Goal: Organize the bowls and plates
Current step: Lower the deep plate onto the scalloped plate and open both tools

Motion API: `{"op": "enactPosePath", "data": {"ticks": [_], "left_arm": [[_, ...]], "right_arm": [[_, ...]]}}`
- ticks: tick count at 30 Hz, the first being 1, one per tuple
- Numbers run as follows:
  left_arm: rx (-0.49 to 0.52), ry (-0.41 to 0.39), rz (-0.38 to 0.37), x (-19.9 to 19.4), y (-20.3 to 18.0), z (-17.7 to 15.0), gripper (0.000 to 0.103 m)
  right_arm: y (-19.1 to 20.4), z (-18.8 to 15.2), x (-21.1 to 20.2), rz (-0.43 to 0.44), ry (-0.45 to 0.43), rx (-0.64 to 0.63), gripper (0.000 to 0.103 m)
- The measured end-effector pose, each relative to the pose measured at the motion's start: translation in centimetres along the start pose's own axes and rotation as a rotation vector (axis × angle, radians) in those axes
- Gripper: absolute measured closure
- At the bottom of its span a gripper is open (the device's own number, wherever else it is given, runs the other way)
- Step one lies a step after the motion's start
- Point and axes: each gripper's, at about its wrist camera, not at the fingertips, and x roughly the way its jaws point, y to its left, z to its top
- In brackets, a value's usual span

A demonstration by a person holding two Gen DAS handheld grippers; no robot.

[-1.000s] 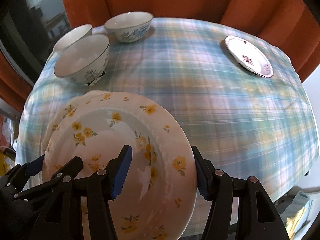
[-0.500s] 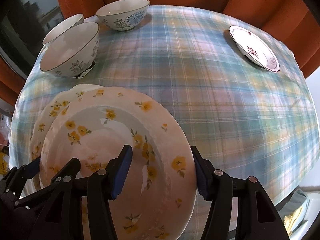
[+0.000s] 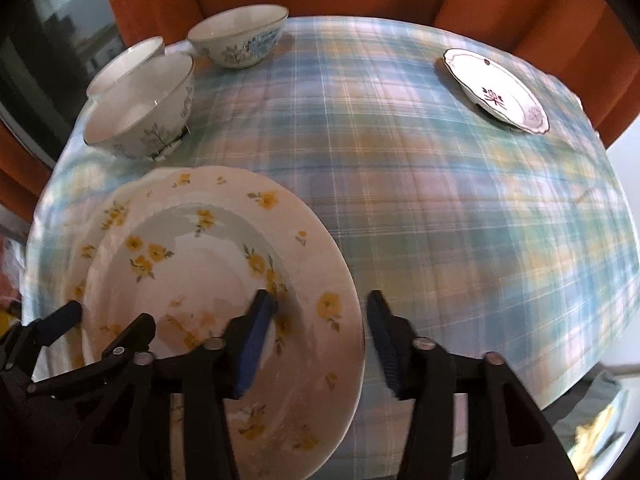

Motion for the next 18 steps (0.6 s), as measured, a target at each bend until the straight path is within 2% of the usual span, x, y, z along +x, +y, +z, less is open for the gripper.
{"op": "enactPosePath", "data": {"ticks": [6,12,15,18], "left_arm": [[0.014,-0.027,-0.012,-0.7,1.2,0.1,0.019],[0.038,-0.011,-0.006,-0.5,1.4,-0.3,0.019],[0.036,-0.002,-0.01,-0.2,1.7,-0.3,0.019],[0.029,-0.001,-0.021,-0.3,1.9,-0.3,0.019]], "right_arm": [[0.5,-0.3,0.1,0.004,-0.003,0.003,0.06],[1.8,-0.5,1.0,0.03,0.028,-0.001,0.058],[3.0,-0.7,1.2,-0.026,0.029,-0.041,0.056],[3.0,-0.7,1.3,-0.024,0.034,-0.031,0.056]]}}
